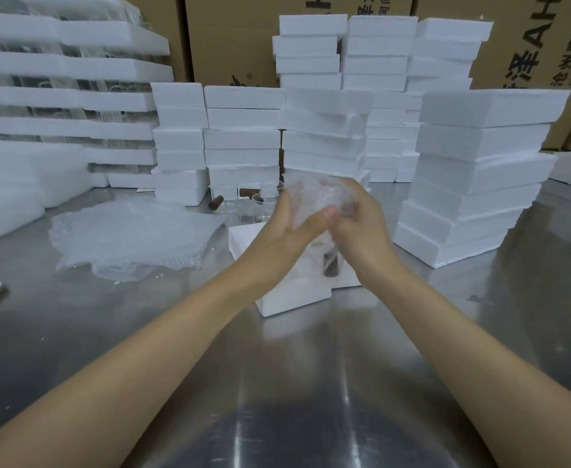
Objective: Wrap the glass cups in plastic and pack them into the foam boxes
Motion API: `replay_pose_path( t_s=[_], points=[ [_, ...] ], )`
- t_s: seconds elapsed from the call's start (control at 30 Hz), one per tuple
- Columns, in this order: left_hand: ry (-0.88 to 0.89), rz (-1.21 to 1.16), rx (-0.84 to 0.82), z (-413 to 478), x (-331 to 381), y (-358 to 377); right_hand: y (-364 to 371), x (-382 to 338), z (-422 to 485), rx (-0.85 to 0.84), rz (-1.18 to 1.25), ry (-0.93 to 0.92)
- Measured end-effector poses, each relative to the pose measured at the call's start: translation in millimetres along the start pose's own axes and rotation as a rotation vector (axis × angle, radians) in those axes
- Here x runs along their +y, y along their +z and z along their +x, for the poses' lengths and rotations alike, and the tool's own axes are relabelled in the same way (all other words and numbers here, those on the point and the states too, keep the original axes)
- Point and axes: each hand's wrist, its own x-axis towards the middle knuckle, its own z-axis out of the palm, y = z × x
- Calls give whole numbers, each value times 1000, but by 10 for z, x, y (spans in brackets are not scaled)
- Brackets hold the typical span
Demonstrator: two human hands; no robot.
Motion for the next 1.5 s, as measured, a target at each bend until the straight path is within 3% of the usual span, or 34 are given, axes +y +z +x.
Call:
replay_pose_path(
  t_s=[0.07, 0.17, 0.5, 0.6, 0.8, 0.87, 0.97, 1.13, 1.27, 1.37, 1.5],
  points=[
    [25, 66, 91, -4, -21, 8, 45, -11, -56, -13, -80, -108],
    [69, 125, 229, -14, -24, -22, 118, -36, -98, -98, -128, -127],
    [62, 404, 411, -16, -53, -63, 135, 30, -104, -113, -441, -272],
    [105, 538, 385, -51, -49, -38, 124, 69, -81, -120, -487, -291],
    [201, 846, 224, -110, -41, 63, -28, 144, 2, -38, -429, -153],
    [283, 901, 191, -105, -18, 69, -28, 145, 5, -51, -444, -154],
    [266, 1020, 204, -29, -2, -49, 33, 109, -32, -77, -380, -189],
    [274, 799, 534, 37, 64, -342, 36, 23, -56, -187, -42, -88],
    [113, 549, 757, 68, 28, -374, 100, 26, -63, -240, 110, 142],
    [146, 447, 742, 23, -21, -229, 214, 93, -122, -312, 131, 178],
    [180, 343, 607, -64, -11, -29, 228, 73, -148, -138, 69, 59]
  ],
)
